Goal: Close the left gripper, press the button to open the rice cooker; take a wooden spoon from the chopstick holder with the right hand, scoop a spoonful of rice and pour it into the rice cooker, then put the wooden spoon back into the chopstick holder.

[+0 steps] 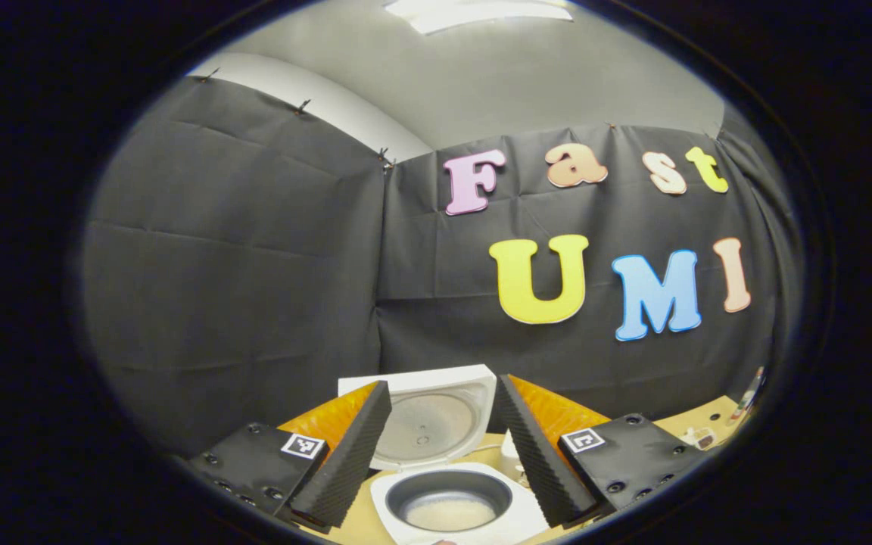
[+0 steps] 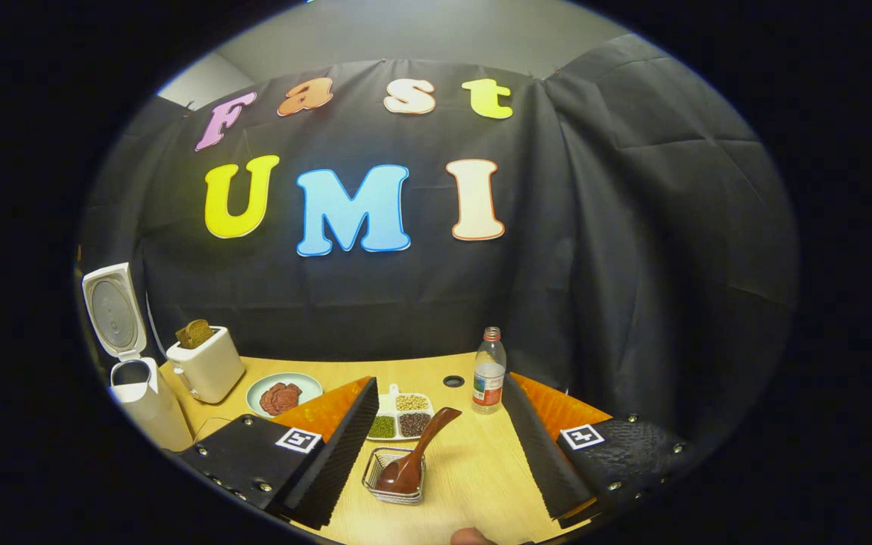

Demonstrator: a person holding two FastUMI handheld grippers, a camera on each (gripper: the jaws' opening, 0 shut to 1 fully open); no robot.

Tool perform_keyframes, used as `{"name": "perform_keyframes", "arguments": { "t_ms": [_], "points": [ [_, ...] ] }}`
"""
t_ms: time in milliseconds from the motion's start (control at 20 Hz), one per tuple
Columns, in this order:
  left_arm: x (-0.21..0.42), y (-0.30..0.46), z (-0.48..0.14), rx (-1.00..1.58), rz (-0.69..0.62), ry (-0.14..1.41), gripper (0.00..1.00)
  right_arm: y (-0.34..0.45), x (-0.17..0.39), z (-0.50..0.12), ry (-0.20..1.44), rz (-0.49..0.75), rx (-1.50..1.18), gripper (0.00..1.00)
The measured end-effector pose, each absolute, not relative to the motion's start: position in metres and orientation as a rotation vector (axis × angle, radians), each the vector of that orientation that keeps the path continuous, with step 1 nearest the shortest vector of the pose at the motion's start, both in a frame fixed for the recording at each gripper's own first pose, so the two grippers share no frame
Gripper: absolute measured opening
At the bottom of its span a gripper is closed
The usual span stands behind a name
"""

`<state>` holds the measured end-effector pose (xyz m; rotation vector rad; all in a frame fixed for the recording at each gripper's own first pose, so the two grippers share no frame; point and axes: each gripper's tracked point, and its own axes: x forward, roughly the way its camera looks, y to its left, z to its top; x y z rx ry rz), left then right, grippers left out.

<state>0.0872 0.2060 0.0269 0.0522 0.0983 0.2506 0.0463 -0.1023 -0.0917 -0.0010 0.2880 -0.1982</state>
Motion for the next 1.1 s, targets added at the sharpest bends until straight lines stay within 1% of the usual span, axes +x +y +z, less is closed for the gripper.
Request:
{"name": "perform_keyframes", "arguments": {
  "t_ms": [50, 100, 150, 200, 250, 300, 350, 400, 450, 600, 800, 850, 900, 1000, 1050, 1100],
  "points": [
    [0.096, 0.212, 0.03, 0.058, 0.249, 0.098, 0.92, -0.104, 0.043, -0.092, 0.289, -0.21, -0.003, 0.99],
    [0.106, 0.217, 0.034, 0.061, 0.244, 0.096, 1.0, -0.105, 0.039, -0.091, 0.288, -0.219, -0.003, 0.99],
    [0.116, 0.221, 0.036, 0.065, 0.242, 0.099, 1.0, -0.105, 0.036, -0.092, 0.289, -0.23, -0.002, 0.99],
    [0.125, 0.225, 0.035, 0.064, 0.239, 0.105, 0.92, -0.105, 0.032, -0.092, 0.289, -0.24, 0.002, 0.99],
    [0.136, 0.228, 0.033, 0.062, 0.234, 0.116, 0.92, -0.105, 0.029, -0.094, 0.293, -0.25, 0.007, 0.99],
    [0.145, 0.231, 0.03, 0.056, 0.23, 0.125, 1.0, -0.105, 0.025, -0.096, 0.298, -0.261, 0.011, 0.99],
    [0.156, 0.235, 0.028, 0.05, 0.225, 0.131, 0.98, -0.105, 0.021, -0.098, 0.3, -0.272, 0.014, 0.99],
    [0.166, 0.24, 0.025, 0.045, 0.222, 0.138, 0.92, -0.105, 0.017, -0.1, 0.302, -0.285, 0.014, 0.99],
    [0.175, 0.246, 0.021, 0.039, 0.221, 0.145, 0.92, -0.105, 0.013, -0.101, 0.302, -0.297, 0.013, 0.99],
    [0.206, 0.267, 0.009, 0.009, 0.229, 0.163, 1.0, -0.107, -0.001, -0.102, 0.307, -0.335, 0.003, 0.99],
    [0.247, 0.296, -0.019, 0.017, 0.246, 0.246, 1.0, -0.11, -0.018, -0.102, 0.31, -0.389, 0.007, 0.99],
    [0.256, 0.301, -0.026, 0.005, 0.247, 0.261, 0.92, -0.11, -0.021, -0.104, 0.313, -0.398, 0.003, 0.99],
    [0.264, 0.304, -0.031, -0.01, 0.244, 0.274, 0.98, -0.11, -0.023, -0.105, 0.319, -0.407, -0.005, 0.99],
    [0.279, 0.311, -0.041, -0.023, 0.252, 0.294, 0.98, -0.108, -0.029, -0.106, 0.326, -0.416, -0.019, 0.99],
    [0.281, 0.314, -0.048, -0.024, 0.256, 0.306, 1.0, -0.108, -0.03, -0.105, 0.325, -0.418, -0.027, 0.99],
    [0.281, 0.317, -0.056, -0.026, 0.26, 0.323, 0.98, -0.108, -0.032, -0.104, 0.323, -0.42, -0.035, 0.99]
  ]
}}
